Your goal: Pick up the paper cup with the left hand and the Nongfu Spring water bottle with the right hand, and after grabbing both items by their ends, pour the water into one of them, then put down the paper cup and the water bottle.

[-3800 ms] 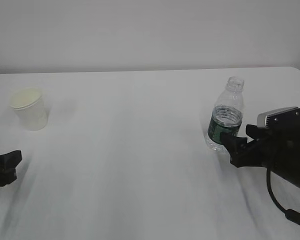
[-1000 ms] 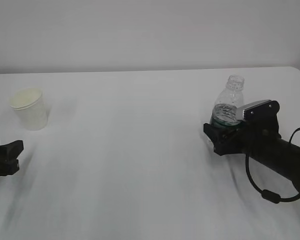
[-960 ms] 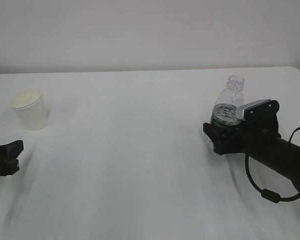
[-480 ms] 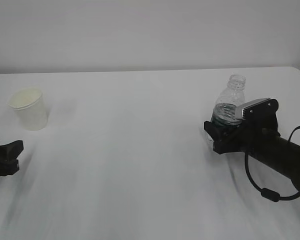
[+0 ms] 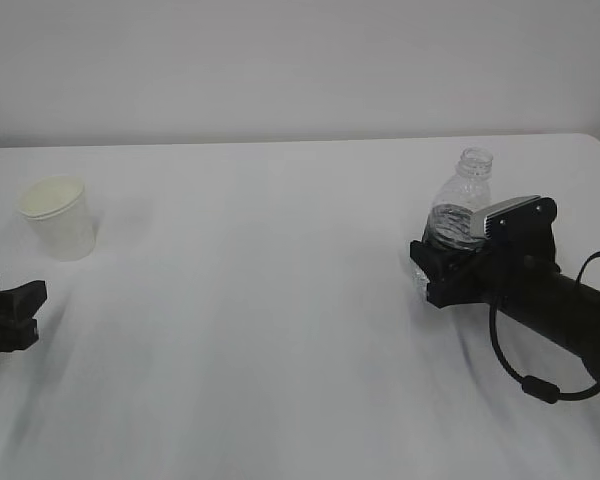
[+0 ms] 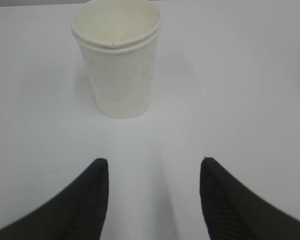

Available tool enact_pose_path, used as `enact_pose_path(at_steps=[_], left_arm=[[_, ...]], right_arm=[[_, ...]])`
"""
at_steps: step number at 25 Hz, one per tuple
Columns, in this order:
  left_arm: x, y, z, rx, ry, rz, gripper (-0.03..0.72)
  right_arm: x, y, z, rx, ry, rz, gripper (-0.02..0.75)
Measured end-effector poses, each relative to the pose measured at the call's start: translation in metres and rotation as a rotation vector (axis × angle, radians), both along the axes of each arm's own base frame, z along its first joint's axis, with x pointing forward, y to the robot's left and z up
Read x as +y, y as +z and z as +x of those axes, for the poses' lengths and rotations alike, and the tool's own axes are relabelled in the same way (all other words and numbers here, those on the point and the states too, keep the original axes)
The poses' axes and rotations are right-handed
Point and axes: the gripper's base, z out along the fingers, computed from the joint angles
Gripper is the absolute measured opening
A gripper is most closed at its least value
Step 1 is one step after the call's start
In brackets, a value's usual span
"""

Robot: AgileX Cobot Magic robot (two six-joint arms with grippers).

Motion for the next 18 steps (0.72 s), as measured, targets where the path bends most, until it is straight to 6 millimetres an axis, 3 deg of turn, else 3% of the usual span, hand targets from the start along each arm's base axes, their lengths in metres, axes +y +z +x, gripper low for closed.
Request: enact_pose_path(at_steps=[18], left_arm=[[0.0, 0.0, 0.0, -0.001, -0.003, 0.007, 0.411]], right_arm=[[0.0006, 0.0043, 0.0002, -0.009, 0.017, -0.034, 0.445]])
